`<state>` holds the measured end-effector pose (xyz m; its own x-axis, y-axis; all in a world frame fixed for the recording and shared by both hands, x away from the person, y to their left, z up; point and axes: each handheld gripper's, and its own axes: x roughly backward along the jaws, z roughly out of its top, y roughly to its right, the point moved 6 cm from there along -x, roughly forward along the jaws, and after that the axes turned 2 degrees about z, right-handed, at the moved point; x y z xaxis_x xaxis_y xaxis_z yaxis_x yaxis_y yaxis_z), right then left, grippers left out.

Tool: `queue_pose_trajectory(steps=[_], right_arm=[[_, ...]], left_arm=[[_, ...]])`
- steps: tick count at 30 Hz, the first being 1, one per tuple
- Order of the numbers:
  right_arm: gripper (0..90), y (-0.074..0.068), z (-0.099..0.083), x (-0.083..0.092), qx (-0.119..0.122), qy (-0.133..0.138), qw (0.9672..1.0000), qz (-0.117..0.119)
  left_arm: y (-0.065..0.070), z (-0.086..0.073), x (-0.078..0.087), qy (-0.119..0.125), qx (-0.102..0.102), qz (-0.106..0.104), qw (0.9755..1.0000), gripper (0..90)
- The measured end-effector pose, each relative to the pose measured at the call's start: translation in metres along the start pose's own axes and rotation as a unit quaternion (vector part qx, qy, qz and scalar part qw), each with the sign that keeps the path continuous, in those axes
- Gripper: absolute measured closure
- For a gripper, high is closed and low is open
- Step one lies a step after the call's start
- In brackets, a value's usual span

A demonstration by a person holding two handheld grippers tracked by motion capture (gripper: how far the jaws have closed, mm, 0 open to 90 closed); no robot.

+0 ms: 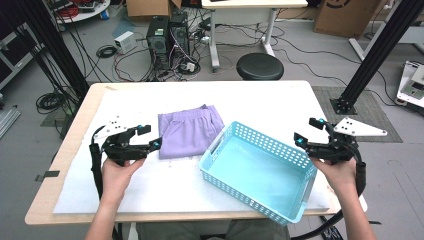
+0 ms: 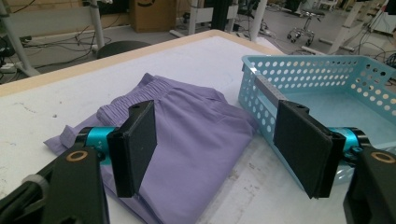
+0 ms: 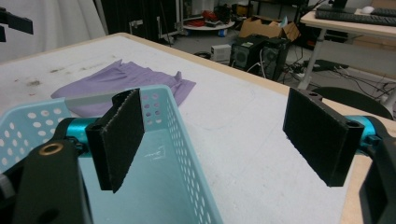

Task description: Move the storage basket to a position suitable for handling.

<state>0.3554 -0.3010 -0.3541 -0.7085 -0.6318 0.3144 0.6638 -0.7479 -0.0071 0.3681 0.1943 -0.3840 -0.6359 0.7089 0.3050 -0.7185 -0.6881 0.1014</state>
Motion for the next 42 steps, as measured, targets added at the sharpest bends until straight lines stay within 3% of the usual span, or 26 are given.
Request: queue_pose_trajectory(steps=[7,15,20,28,30,32,42], right_arm=[[20.8,0.002,-0.002,0.006,-0.002,0.0,0.9998,-0.019],[20.9,-0.007,-0.004,0.022,0.003,0.015,0.9989,-0.045],[20.9,-0.017,-0.014,0.042,0.005,0.024,0.9978,-0.061],[20.9,-0.027,-0.03,0.063,-0.006,0.031,0.9975,-0.064],[20.9,-0.036,-0.04,0.073,-0.021,0.028,0.9974,-0.063],[20.9,-0.038,-0.041,0.075,-0.019,0.03,0.9973,-0.065],[20.9,-0.078,-0.067,0.102,-0.014,0.026,0.9984,-0.049]], left_arm=[[0.006,0.0,-0.002,0.003,-0.009,-0.004,1.0,30.1],[0.028,0.0,-0.004,0.007,-0.016,-0.044,0.9989,30.1],[0.042,-0.003,-0.009,0.008,-0.017,-0.065,0.9977,30.1],[0.066,-0.019,-0.018,0.011,-0.026,-0.071,0.997,30.1],[0.075,-0.028,-0.021,0.006,-0.026,-0.08,0.9965,30.1],[0.078,-0.032,-0.023,0.001,-0.026,-0.081,0.9964,30.1],[0.094,-0.054,-0.037,-0.021,-0.043,-0.093,0.9945,30.1]])
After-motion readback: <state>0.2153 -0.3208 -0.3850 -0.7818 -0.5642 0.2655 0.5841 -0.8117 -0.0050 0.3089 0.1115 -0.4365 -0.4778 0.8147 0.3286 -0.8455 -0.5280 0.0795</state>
